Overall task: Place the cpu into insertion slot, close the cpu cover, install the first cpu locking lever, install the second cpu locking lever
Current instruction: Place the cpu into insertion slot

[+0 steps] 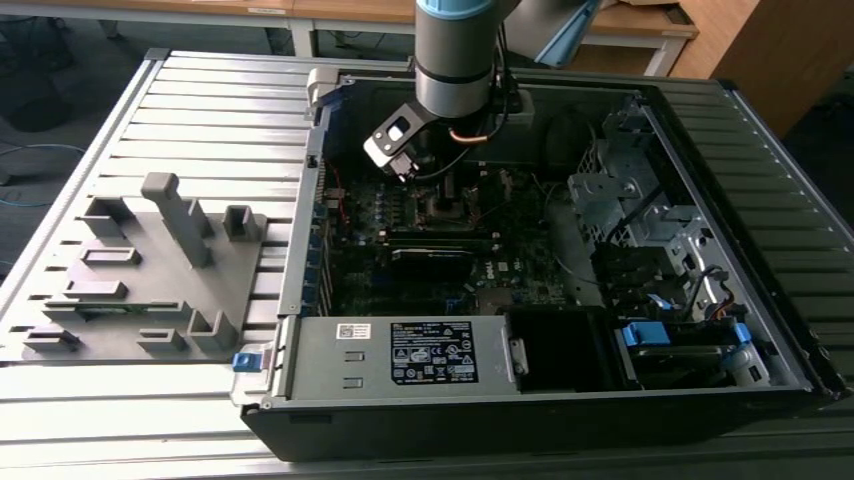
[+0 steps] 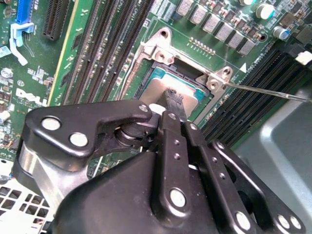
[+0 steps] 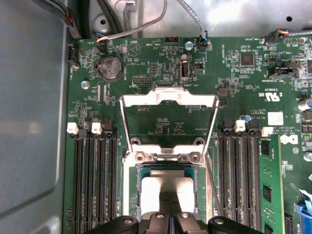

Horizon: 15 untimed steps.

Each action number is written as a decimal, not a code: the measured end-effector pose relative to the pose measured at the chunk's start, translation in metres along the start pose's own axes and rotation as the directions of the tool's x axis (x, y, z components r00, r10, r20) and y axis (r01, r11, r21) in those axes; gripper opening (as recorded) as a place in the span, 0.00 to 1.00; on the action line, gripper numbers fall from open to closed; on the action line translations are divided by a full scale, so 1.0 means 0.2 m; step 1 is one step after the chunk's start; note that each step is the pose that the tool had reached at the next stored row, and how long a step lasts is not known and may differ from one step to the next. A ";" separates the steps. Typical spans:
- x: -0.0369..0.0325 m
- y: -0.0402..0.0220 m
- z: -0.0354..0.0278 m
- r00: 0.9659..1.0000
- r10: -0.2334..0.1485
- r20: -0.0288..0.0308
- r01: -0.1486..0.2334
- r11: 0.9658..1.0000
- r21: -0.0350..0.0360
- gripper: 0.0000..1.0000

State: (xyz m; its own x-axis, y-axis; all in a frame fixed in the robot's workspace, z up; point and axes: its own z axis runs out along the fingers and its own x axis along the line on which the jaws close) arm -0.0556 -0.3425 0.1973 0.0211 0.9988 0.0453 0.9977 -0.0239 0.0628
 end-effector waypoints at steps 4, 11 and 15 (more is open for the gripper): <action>0.000 0.000 0.002 1.000 0.000 0.000 0.000 1.000 0.000 0.11; 0.002 0.002 -0.029 1.000 0.000 0.000 0.000 1.000 0.000 0.11; 0.003 0.004 -0.063 1.000 0.000 0.000 0.000 1.000 0.000 0.11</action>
State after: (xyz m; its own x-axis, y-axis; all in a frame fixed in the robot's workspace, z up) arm -0.0555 -0.3425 0.2098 0.0211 0.9988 0.0453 0.9977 -0.0239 0.0629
